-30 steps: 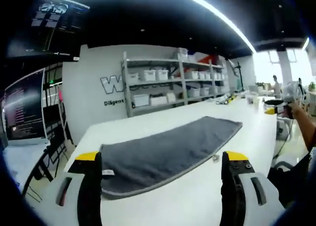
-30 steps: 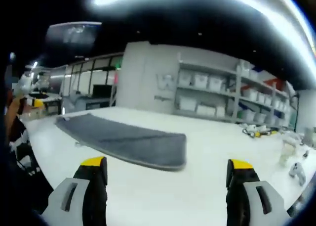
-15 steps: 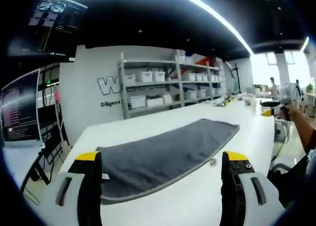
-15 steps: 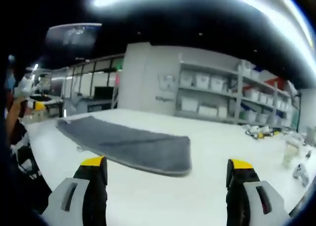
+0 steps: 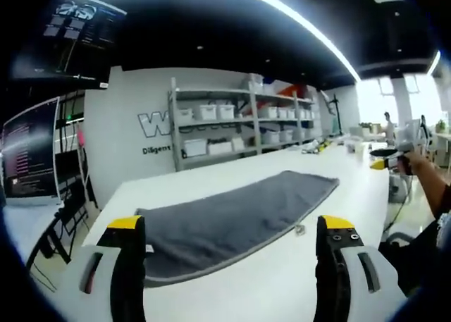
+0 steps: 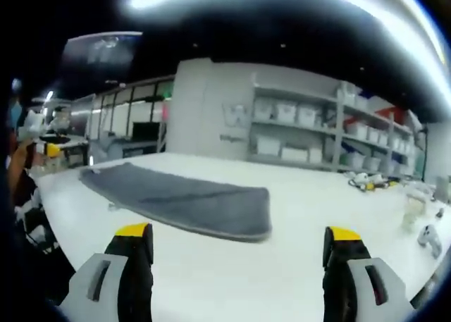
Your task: Open the folded towel by lifting each exposed corner and separating the folded layers until the towel lies flat within the target outline without major curled edges
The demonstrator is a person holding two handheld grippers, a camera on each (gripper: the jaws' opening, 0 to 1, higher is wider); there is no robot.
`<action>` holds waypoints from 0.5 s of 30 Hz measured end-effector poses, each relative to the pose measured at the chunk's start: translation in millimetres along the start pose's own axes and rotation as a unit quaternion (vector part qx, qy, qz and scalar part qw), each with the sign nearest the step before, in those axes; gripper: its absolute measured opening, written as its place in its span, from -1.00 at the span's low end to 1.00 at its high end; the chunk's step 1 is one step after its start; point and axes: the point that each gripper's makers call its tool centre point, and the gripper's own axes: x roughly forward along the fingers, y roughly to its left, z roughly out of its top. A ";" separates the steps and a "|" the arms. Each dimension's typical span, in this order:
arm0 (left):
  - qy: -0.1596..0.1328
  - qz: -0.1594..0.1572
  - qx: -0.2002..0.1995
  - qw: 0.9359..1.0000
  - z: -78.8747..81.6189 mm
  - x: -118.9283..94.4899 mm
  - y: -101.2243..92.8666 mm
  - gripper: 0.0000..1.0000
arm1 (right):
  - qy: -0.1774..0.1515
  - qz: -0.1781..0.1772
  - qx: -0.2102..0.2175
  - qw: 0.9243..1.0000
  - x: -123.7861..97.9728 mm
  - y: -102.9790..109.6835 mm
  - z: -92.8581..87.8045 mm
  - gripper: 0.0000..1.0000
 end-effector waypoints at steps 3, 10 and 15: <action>-0.004 -0.004 0.000 1.000 3.3 4.3 -2.2 0.99 | -0.002 -0.003 0.006 1.000 3.1 -4.1 0.0 1.00; 0.001 -0.014 -0.002 1.000 -1.6 10.6 -10.5 0.99 | -0.002 0.004 0.008 1.000 5.7 0.6 -0.9 1.00; 0.005 -0.015 -0.004 1.000 -4.9 7.0 -13.5 0.99 | -0.005 0.004 0.005 1.000 -0.9 1.3 0.6 1.00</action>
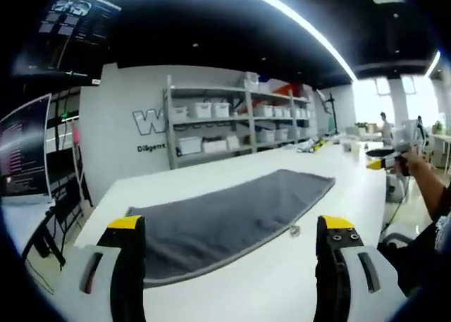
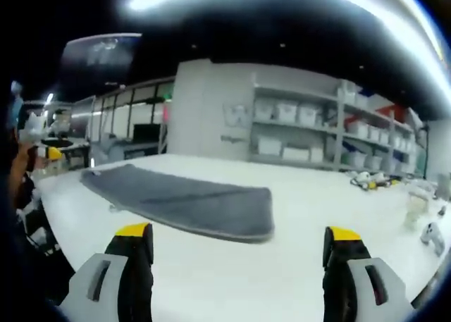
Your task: Open the folded towel by lifting each exposed corner and separating the folded layers until the towel lies flat within the target outline without major curled edges
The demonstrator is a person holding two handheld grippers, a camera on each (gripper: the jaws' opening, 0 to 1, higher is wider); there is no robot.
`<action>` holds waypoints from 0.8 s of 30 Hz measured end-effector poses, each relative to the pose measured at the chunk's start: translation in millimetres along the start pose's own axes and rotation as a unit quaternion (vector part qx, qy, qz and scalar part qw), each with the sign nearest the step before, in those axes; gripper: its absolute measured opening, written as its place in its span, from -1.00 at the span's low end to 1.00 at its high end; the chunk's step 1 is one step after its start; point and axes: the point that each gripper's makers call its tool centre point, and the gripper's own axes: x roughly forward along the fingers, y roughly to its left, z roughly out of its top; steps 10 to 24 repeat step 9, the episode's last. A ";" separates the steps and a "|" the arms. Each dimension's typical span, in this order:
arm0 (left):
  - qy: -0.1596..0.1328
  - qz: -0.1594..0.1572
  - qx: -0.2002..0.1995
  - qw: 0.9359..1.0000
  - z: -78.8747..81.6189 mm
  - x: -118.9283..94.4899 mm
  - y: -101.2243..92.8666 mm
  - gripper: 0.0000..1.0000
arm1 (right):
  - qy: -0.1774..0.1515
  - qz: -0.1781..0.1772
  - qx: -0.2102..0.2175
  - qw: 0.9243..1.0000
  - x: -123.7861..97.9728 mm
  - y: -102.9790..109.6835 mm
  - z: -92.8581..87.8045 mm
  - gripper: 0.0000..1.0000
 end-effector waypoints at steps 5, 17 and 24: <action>0.003 -0.001 -0.002 1.000 -3.2 -2.6 -2.4 0.99 | -0.002 0.001 -0.001 1.000 -4.7 0.4 -1.4 1.00; -0.001 -0.004 -0.012 1.000 -3.7 -2.0 -5.0 0.99 | 0.003 0.002 0.001 1.000 -4.4 1.6 -5.5 1.00; -0.001 -0.004 -0.012 1.000 -3.7 -2.0 -5.0 0.99 | 0.003 0.002 0.001 1.000 -4.4 1.6 -5.5 1.00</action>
